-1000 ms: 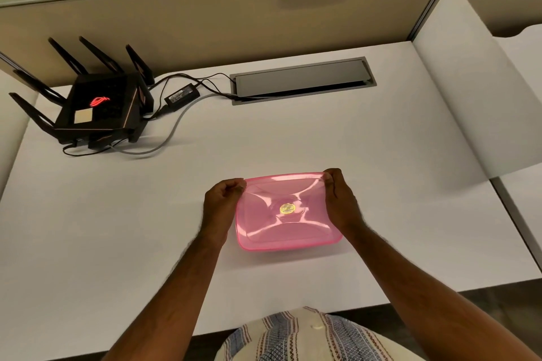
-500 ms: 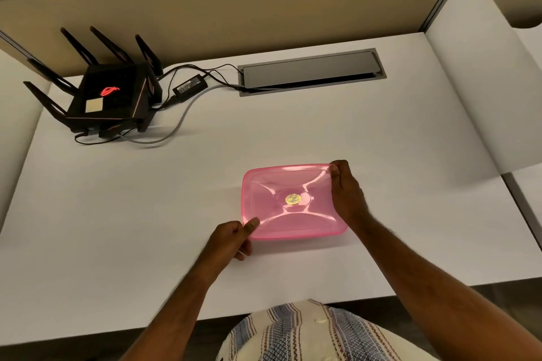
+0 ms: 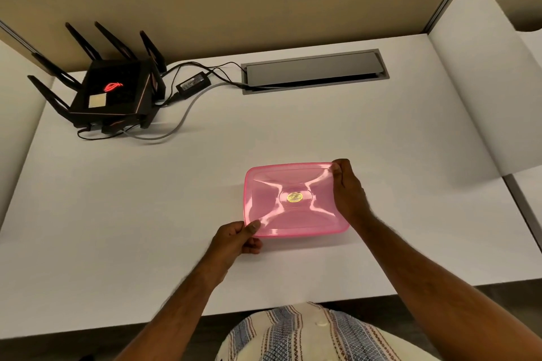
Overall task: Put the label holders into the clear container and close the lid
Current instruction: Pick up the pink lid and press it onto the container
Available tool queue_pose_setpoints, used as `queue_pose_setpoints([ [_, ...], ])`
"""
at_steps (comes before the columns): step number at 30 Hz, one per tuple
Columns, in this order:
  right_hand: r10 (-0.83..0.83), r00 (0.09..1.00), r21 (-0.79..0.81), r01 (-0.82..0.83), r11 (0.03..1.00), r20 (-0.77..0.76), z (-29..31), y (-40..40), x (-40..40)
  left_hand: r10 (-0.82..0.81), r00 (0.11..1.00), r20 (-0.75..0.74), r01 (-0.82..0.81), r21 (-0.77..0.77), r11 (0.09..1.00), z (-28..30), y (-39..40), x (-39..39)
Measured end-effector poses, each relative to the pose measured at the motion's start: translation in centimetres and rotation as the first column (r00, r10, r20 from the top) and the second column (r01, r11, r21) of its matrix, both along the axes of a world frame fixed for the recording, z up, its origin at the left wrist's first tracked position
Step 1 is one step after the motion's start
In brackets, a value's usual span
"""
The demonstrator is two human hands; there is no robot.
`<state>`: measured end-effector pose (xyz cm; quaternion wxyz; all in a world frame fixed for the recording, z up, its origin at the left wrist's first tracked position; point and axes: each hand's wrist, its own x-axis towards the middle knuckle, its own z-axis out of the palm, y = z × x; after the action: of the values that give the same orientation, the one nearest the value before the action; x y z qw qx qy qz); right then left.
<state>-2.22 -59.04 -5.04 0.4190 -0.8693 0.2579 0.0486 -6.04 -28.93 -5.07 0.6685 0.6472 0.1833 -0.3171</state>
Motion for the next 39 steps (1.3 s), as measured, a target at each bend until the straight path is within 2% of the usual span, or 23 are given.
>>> queue_pose_setpoints([
  [11,-0.023,0.999,0.037,0.021,0.999,0.042,-0.9,-0.4,0.1,0.038,0.996,0.081,-0.040,0.021,0.999,-1.4,-0.2,-0.8],
  [15,-0.024,0.998,0.052,0.021,0.998,0.060,-1.2,-0.4,0.2,0.000,0.996,0.094,-0.003,0.038,0.999,-1.6,0.1,-0.7],
  [21,-0.046,0.991,0.265,0.011,0.964,0.127,-0.1,-1.7,-0.8,-0.011,0.996,0.085,0.009,0.030,1.000,-1.5,0.1,-0.7],
  [25,-0.085,0.995,0.277,0.067,0.959,0.054,0.9,-2.8,-4.6,-0.013,0.997,0.077,0.009,0.050,0.999,-1.5,0.1,-0.7],
  [27,-0.037,0.999,0.237,0.043,0.971,-0.027,1.1,-3.0,-6.8,-0.021,0.997,0.077,0.017,0.054,0.998,-1.4,0.2,-0.7],
  [30,0.035,0.996,0.326,-0.007,0.945,-0.080,0.8,-3.1,-9.1,-0.033,0.996,0.080,0.028,0.062,0.998,-1.3,0.1,-0.7],
  [34,0.017,0.999,0.496,0.010,0.868,-0.050,0.8,-2.6,-9.6,-0.029,0.997,0.071,0.024,0.071,0.997,-1.1,0.1,-0.7],
  [39,0.020,1.000,0.511,-0.017,0.859,-0.001,1.0,-2.6,-9.7,-0.006,0.997,0.074,0.001,0.069,0.998,-0.9,0.0,-0.7],
])
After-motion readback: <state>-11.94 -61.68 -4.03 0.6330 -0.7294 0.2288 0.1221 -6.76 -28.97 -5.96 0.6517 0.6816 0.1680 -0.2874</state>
